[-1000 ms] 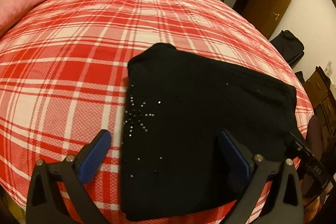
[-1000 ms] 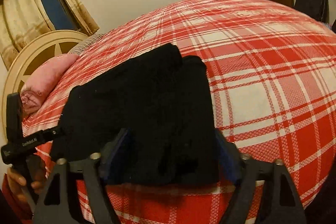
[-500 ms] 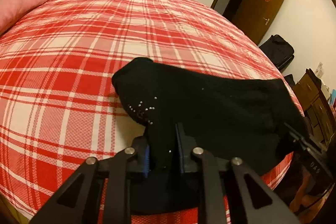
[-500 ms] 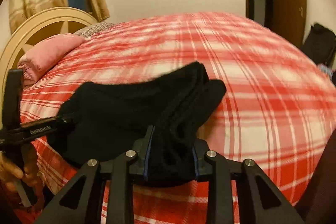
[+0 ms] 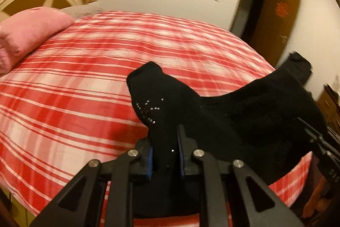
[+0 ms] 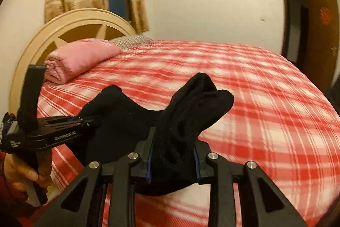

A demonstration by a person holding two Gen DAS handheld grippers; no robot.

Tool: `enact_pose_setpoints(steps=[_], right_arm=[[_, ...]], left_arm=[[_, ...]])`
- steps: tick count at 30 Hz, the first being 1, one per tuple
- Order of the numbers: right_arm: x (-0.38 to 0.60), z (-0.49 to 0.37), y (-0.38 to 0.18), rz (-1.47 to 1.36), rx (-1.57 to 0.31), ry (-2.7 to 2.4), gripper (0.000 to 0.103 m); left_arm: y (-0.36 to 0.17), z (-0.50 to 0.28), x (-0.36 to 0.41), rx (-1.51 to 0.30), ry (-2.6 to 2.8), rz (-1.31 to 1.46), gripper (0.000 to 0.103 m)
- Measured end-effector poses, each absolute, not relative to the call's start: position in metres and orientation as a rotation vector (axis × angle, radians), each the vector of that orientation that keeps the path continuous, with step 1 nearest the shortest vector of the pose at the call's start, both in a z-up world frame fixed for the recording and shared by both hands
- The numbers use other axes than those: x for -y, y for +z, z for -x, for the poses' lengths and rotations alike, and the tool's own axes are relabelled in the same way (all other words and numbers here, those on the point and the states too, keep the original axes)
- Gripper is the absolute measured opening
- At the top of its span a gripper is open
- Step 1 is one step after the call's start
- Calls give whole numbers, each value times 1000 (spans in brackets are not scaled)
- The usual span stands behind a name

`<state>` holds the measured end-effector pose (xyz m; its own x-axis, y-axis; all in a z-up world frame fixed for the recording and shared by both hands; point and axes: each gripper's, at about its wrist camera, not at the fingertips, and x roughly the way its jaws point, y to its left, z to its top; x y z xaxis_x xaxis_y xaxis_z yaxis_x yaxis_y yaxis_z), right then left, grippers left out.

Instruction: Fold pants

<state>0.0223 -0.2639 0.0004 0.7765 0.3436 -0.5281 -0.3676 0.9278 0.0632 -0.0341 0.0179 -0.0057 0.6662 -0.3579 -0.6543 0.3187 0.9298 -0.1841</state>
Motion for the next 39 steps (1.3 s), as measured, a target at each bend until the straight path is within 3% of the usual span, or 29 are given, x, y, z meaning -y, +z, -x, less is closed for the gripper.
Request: enact_pose_setpoints(steps=[22,37,39], right_arm=[[115,-130,10,173,-480,621,29],[76,-196,-46,259,-595,612,29],[79,-203,-62,283,-639,594,29]], left_arm=[[7,-65,-144,-629,36,103,18],[-24,-114,-153,-697,139,91,18],[-35,-117,-158,-736,150,103,22]])
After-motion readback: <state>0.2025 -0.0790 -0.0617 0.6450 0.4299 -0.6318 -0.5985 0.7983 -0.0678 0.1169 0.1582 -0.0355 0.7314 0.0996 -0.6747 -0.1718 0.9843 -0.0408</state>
